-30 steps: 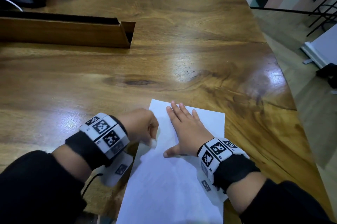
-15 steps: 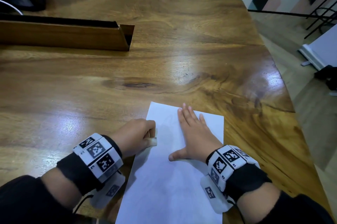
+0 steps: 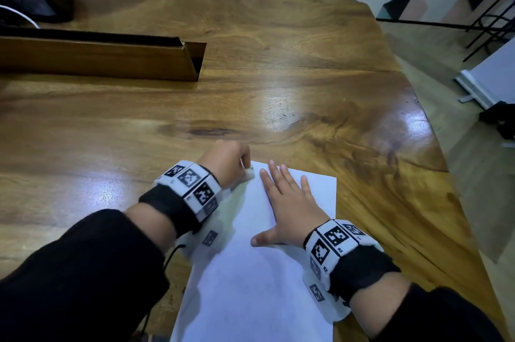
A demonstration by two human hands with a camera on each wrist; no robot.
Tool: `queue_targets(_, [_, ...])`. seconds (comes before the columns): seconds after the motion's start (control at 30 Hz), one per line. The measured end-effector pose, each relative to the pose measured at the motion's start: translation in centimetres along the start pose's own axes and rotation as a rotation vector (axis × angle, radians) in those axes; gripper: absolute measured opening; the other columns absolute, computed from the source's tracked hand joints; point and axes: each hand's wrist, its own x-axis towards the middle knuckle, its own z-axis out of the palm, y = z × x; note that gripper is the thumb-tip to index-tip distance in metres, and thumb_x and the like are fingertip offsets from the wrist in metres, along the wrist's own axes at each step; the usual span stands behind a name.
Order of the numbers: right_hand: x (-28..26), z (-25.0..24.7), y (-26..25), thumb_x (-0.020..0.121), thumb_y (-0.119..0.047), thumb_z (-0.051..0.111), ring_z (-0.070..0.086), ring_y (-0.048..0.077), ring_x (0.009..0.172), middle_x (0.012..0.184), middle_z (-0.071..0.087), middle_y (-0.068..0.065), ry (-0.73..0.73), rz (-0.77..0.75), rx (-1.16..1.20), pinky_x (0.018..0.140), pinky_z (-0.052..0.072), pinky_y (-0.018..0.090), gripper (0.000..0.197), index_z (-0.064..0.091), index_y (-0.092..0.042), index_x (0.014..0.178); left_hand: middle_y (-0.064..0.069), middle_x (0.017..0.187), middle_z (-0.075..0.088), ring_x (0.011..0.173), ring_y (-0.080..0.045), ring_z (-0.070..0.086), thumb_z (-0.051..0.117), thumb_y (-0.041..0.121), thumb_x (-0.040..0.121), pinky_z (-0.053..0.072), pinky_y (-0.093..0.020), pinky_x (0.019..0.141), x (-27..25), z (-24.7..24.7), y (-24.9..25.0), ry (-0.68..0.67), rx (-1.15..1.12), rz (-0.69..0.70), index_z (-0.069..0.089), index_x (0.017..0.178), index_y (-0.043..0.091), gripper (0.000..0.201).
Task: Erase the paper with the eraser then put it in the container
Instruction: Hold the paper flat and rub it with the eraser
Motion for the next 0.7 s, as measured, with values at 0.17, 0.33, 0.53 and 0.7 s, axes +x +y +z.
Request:
queue_targets(0.17, [0.0,0.1,-0.1,0.067,-0.071,0.066,-0.03,0.017,0.142,0.153,-0.036,-0.002,0.002,0.014,-0.017,0.115,-0.015,0.048,0.131,-0.022,-0.019,0.149,0.01,0.062,0.052,0.069,-0.018,0.053,0.069,0.013,0.074,0.034,-0.018,0.052,-0.2,0.2,-0.3,-0.223,0.082,0.063,0.066,0.079,0.013,0.006])
queue_targets(0.33, [0.0,0.2,0.1,0.068,-0.071,0.065,-0.031,0.018,0.142,0.153,-0.036,-0.001,0.009,0.003,-0.023,0.116,-0.014,0.049,0.13,-0.023,-0.018,0.148,-0.003,0.075,0.062,0.078,-0.021,0.056,0.068,0.014,0.075,0.029,-0.022,0.054,1.0,-0.4,0.2,-0.087,0.101,0.082,0.068,0.083,0.009,0.009])
queue_targets(0.53, [-0.1,0.2,0.1,0.068,-0.072,0.064,-0.031,0.018,0.142,0.153,-0.036,-0.002,0.008,0.001,-0.016,0.116,-0.014,0.049,0.13,-0.023,-0.019,0.148,0.008,0.061,0.05,0.06,-0.014,0.049,0.07,0.014,0.074,0.031,-0.014,0.049,-0.2,0.3,-0.3,-0.269,0.119,0.103,0.063,0.074,0.013,0.006])
queue_targets(0.7, [-0.2,0.0,0.0,0.07,-0.071,0.063,-0.033,0.017,0.141,0.152,-0.038,-0.002,-0.008,0.001,-0.022,0.116,-0.014,0.049,0.129,-0.025,-0.018,0.147,0.008,0.062,0.052,0.071,-0.017,0.053,0.07,0.013,0.073,0.039,-0.022,0.059,1.5,-0.8,0.8,-0.135,0.103,0.068,0.067,0.083,0.011,0.01])
